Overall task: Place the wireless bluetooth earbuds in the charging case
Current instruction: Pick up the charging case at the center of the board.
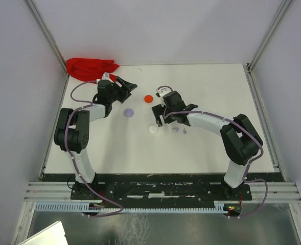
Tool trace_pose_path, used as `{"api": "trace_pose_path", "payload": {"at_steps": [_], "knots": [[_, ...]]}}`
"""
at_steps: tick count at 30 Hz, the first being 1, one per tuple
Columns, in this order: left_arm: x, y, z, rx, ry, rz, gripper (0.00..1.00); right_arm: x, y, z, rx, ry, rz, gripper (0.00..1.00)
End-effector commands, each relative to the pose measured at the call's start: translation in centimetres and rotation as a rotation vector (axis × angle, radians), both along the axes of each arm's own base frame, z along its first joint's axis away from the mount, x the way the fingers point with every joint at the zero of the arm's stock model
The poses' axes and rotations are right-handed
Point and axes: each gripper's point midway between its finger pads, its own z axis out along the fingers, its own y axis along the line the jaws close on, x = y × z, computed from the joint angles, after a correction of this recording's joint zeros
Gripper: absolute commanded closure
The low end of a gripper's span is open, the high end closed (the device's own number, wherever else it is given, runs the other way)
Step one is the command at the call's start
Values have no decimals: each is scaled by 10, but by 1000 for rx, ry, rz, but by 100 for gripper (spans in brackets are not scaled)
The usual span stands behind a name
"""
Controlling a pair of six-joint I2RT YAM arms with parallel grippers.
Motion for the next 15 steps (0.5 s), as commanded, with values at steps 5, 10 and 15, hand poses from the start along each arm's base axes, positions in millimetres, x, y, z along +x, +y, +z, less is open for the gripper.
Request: {"api": "trace_pose_path", "payload": {"at_steps": [5, 10, 15], "knots": [[-45, 7, 70, -46, -185, -11, 20, -17, 51, -6, -21, 47, 148, 8], [-74, 16, 69, -65, -183, 13, 19, -26, 59, -11, -56, 49, 170, 8], [-91, 25, 64, -32, -170, 28, 19, -32, 57, -18, -140, 38, 167, 8]]}}
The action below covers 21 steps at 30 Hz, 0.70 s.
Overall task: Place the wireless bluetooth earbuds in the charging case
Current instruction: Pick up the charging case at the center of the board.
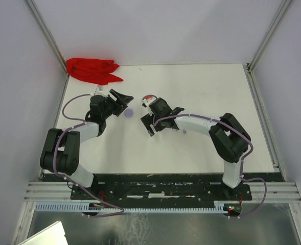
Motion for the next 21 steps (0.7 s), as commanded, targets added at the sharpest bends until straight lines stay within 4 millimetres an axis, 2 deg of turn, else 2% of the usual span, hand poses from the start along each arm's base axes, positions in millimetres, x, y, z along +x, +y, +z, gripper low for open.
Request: {"api": "trace_pose_path", "payload": {"at_steps": [1, 13, 21], "knots": [[-5, 8, 32, -1, -96, 23, 19, 6, 4, 9, -60, -62, 3, 8], [-16, 11, 26, -16, -84, 21, 19, 10, -28, 1, -239, -130, -54, 7], [-15, 10, 22, -29, -77, 18, 19, 17, -31, -7, -280, -145, -61, 6]]}}
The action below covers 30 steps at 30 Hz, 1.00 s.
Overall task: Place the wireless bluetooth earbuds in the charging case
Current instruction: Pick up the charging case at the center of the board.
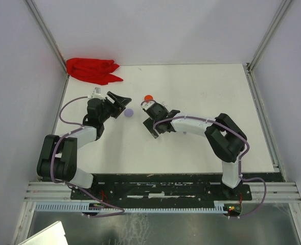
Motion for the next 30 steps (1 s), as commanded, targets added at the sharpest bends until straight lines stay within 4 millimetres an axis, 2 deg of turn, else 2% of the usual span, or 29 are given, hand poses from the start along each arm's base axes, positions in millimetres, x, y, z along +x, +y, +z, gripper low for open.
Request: {"api": "trace_pose_path", "payload": {"at_steps": [1, 12, 24, 27, 30], "knots": [[4, 0, 14, -24, -53, -1, 19, 14, 1, 4, -31, -46, -16, 6], [4, 4, 14, -23, -54, 9, 19, 33, 6, 2, -37, -75, -32, 6], [2, 7, 16, -32, -58, 14, 19, 69, 12, 11, 41, -96, -67, 6], [0, 8, 18, -40, -59, 13, 15, 73, 8, 21, 48, -116, -84, 6], [-1, 9, 20, -54, -62, 12, 8, 67, 7, 37, 91, -131, -79, 6]]}}
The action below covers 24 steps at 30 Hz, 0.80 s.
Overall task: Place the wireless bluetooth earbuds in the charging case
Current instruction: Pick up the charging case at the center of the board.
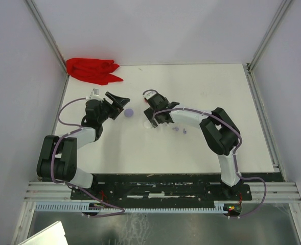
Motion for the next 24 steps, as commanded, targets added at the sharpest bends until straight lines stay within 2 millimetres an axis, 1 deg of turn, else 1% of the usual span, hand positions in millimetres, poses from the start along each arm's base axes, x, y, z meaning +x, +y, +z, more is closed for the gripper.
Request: {"api": "trace_pose_path", "payload": {"at_steps": [1, 4, 9, 12, 18, 21, 24], "knots": [[-1, 1, 25, -58, -69, -3, 6, 4, 11, 44, 97, -74, 17, 7], [-1, 0, 30, -85, -77, -23, 1, -11, 18, 53, 144, -30, 93, 7], [-2, -6, 35, -130, -80, -62, 1, -32, 31, 52, 180, 60, 205, 7], [-2, -10, 38, -155, -82, -83, 1, -39, 41, 49, 188, 88, 249, 7], [-4, -12, 42, -161, -94, -101, 1, -41, 58, 40, 187, 112, 284, 8], [-6, -10, 42, -146, -92, -92, 0, -39, 64, 36, 183, 116, 291, 8], [-8, -7, 42, -135, -88, -77, 2, -38, 69, 30, 179, 128, 295, 8]]}}
